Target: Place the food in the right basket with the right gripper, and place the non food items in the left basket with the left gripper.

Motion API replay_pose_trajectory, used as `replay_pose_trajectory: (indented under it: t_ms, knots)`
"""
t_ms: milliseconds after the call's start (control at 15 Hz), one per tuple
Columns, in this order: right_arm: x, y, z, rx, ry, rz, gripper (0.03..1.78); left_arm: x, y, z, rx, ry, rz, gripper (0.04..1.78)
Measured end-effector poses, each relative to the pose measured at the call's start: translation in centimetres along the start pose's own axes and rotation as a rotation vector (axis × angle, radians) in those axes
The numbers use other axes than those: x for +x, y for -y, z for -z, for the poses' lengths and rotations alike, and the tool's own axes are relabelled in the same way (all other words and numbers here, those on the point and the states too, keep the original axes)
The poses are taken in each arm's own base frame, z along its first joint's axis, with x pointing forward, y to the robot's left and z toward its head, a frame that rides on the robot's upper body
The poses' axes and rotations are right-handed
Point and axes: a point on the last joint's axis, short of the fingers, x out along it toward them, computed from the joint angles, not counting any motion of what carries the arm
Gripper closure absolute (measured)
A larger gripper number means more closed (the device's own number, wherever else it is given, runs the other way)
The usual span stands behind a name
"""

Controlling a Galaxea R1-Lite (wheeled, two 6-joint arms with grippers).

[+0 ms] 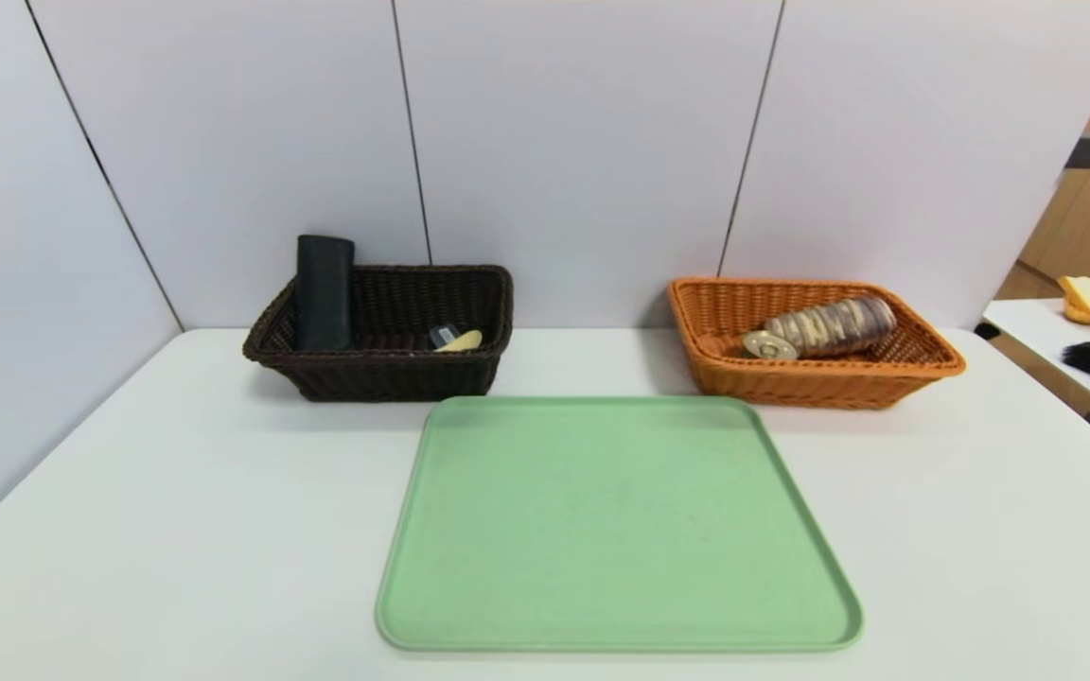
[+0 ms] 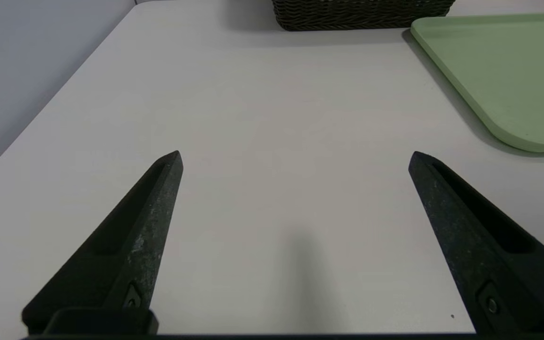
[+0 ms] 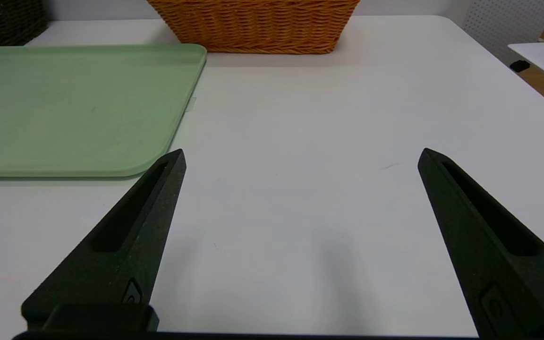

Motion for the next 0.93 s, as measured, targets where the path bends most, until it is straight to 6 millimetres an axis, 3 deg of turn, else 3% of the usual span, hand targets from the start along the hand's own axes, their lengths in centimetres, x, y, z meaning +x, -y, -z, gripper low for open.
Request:
replay_pose_trajectory:
  t_ms: [933]
  knots:
    - [0.02, 0.0, 0.08, -0.001, -0.003, 0.0, 0.11, 0.01, 0.0, 0.0, 0.0, -0.001, 0.0, 0.13]
